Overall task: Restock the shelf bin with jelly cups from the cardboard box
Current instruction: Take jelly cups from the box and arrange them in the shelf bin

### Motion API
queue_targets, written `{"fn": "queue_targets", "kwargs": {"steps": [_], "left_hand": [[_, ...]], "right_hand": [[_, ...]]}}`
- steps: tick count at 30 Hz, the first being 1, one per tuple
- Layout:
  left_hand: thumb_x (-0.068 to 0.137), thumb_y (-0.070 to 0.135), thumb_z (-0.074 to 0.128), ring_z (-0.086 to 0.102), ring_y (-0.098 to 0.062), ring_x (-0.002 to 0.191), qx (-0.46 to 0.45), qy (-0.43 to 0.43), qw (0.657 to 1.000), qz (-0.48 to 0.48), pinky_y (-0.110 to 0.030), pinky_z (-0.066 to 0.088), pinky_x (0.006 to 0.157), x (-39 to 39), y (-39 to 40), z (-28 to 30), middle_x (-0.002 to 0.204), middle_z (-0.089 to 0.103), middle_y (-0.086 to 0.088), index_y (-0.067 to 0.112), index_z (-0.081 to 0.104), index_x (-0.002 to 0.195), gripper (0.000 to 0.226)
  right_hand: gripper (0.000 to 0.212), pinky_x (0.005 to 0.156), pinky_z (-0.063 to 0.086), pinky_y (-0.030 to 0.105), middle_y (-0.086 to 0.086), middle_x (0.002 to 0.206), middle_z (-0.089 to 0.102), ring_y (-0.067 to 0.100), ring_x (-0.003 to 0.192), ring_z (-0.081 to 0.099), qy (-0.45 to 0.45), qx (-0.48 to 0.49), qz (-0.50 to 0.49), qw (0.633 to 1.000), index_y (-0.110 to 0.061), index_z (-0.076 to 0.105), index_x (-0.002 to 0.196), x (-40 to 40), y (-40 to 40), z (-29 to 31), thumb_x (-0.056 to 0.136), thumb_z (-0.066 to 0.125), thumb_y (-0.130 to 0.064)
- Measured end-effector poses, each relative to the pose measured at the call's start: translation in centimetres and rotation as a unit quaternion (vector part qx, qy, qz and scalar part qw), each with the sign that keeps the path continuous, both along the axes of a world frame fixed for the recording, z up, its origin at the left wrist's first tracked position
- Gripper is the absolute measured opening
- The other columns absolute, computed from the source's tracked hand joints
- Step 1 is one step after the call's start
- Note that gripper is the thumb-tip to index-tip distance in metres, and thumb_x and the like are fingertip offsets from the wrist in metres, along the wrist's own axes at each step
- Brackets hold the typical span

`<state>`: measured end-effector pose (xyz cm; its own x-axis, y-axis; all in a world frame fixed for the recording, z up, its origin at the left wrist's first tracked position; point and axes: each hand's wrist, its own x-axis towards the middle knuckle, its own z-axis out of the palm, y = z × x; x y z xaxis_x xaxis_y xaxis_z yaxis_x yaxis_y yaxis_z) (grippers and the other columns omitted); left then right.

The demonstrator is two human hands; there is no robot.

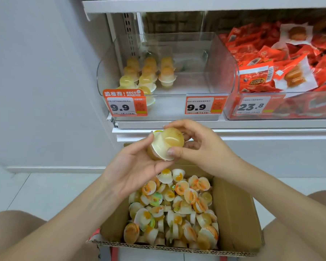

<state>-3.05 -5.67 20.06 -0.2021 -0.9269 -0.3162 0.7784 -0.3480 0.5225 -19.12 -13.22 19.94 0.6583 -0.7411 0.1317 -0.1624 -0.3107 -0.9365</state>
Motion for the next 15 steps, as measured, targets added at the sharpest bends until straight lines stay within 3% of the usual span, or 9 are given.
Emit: {"fn": "queue_targets", "kwargs": {"steps": [4, 7, 9, 11, 13, 15], "left_hand": [[0.066, 0.011, 0.083, 0.050, -0.043, 0.123, -0.019, 0.020, 1.000, -0.008, -0.045, 0.049, 0.095, 0.21, -0.58, -0.06, 0.134, 0.048, -0.033, -0.003, 0.045, 0.133, 0.078], [0.050, 0.010, 0.091, 0.058, -0.042, 0.113, 0.000, 0.035, 0.999, 0.011, -0.044, 0.056, 0.083, -0.05, -0.66, -0.39, 0.125, 0.055, -0.033, -0.005, 0.053, 0.123, 0.084], [0.046, 0.013, 0.092, 0.060, -0.042, 0.110, 0.006, 0.028, 1.000, 0.009, -0.043, 0.057, 0.081, -0.21, -0.73, -0.52, 0.123, 0.056, -0.033, -0.004, 0.054, 0.122, 0.087], [0.046, 0.018, 0.093, 0.062, -0.041, 0.107, 0.007, 0.014, 1.000, -0.002, -0.042, 0.058, 0.078, -0.38, -0.74, -0.48, 0.124, 0.056, -0.032, -0.003, 0.054, 0.124, 0.090], [0.046, 0.021, 0.093, 0.062, -0.041, 0.108, 0.011, -0.006, 1.000, -0.011, -0.042, 0.058, 0.078, -0.53, -0.66, -0.44, 0.125, 0.056, -0.031, -0.005, 0.054, 0.125, 0.092], [0.052, 0.024, 0.089, 0.064, -0.040, 0.103, 0.028, -0.009, 1.000, -0.011, -0.040, 0.060, 0.070, -0.73, -0.49, -0.26, 0.121, 0.059, -0.030, -0.006, 0.056, 0.123, 0.083]], "right_hand": [[0.045, 0.088, 0.052, 0.041, -0.010, 0.111, 0.064, 0.017, 0.102, 0.061, 0.003, -0.014, -0.011, 1.000, -0.043, 0.056, 0.118, -0.04, 0.23, 0.09, 0.075, 0.068, -0.044], [0.045, 0.085, 0.047, 0.023, -0.012, 0.115, 0.060, 0.007, 0.107, 0.056, 0.028, -0.044, -0.006, 0.999, -0.044, 0.050, 0.125, -0.13, 0.41, 0.37, 0.083, 0.065, -0.042], [0.055, 0.081, 0.047, 0.017, -0.011, 0.116, 0.058, 0.004, 0.101, 0.057, 0.037, -0.020, 0.019, 0.999, -0.040, 0.046, 0.129, -0.24, 0.57, 0.81, 0.079, 0.070, -0.042], [0.069, 0.080, 0.052, 0.021, -0.011, 0.114, 0.058, 0.008, 0.095, 0.060, 0.045, -0.022, 0.017, 0.999, -0.035, 0.047, 0.129, -0.35, 0.66, 0.92, 0.067, 0.079, -0.040], [0.067, 0.078, 0.054, 0.026, -0.011, 0.110, 0.061, 0.011, 0.092, 0.061, 0.039, -0.041, -0.009, 0.998, -0.032, 0.053, 0.123, -0.32, 0.79, 0.84, 0.064, 0.087, -0.030], [0.061, 0.078, 0.054, 0.023, -0.011, 0.106, 0.063, 0.008, 0.093, 0.061, 0.023, -0.033, -0.023, 0.999, -0.029, 0.058, 0.116, -0.19, 0.75, 0.73, 0.064, 0.087, -0.022]]}}
